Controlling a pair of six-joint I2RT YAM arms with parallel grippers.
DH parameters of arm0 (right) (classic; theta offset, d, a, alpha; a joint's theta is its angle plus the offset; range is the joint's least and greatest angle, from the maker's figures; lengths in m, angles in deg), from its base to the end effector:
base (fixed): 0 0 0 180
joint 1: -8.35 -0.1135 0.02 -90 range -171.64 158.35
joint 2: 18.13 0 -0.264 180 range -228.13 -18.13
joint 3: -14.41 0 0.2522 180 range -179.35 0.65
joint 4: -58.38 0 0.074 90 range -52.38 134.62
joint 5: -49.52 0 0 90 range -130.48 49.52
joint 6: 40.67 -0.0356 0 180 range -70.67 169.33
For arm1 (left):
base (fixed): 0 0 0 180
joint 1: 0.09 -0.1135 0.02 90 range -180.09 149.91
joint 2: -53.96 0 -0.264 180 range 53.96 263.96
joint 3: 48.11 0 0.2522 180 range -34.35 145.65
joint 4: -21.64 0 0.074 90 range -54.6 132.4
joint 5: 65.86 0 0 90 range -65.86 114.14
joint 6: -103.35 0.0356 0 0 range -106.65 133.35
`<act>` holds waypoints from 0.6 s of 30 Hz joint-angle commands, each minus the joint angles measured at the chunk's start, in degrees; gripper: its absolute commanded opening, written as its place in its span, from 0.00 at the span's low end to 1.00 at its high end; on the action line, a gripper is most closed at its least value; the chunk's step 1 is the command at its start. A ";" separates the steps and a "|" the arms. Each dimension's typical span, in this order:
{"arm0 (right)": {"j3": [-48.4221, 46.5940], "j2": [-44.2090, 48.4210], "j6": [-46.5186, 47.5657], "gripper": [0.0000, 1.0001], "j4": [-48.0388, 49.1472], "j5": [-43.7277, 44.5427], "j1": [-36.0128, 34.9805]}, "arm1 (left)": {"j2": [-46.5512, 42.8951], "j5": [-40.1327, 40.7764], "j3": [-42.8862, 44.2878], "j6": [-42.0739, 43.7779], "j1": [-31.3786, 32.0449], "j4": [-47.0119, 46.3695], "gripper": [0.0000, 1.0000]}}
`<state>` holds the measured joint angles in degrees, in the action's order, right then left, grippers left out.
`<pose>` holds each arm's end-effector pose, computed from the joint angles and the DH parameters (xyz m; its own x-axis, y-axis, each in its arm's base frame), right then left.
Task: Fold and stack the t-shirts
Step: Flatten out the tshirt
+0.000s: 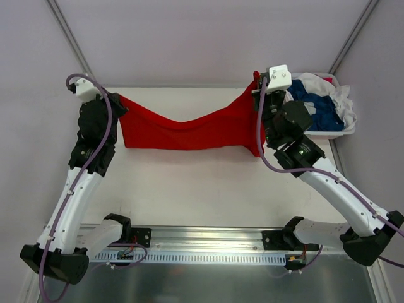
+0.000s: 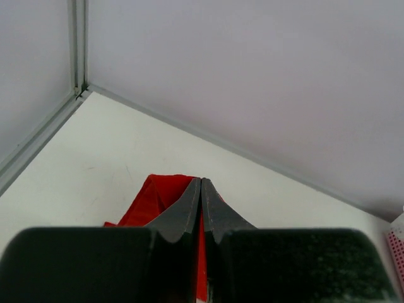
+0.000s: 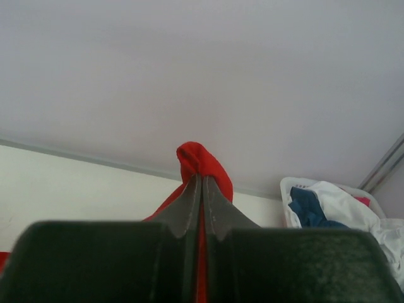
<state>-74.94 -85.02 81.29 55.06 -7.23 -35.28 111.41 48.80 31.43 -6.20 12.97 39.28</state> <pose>0.1926 0.1566 0.4867 0.3083 -0.3177 -0.8967 -0.0459 0.9365 -0.3475 0.2154 -0.0347 0.4391 0.1381 -0.3442 -0.9287 -0.1630 0.9170 -0.3641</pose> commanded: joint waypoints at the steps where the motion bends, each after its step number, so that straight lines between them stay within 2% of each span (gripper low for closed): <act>1: 4.72 4.30 -2.34 0.00 3.89 3.74 -1.79 | -1.02 2.40 -5.38 -3.47 0.21 0.07 0.00; 7: 16.42 8.62 -11.92 0.00 0.12 6.91 -4.78 | -4.97 1.70 -12.85 -5.50 0.12 2.18 0.00; 11: 20.30 10.20 -16.92 0.00 -2.79 8.23 -6.46 | -7.35 1.26 -17.34 -7.16 0.12 3.15 0.00; 18: 23.73 10.90 -20.01 0.00 -4.37 10.86 -11.02 | -12.27 -0.14 -22.88 -9.71 0.21 5.96 0.00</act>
<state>-51.73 -76.54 64.90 49.27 0.38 -44.05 101.99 49.63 9.92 -13.37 12.99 45.14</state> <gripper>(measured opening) 0.009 0.003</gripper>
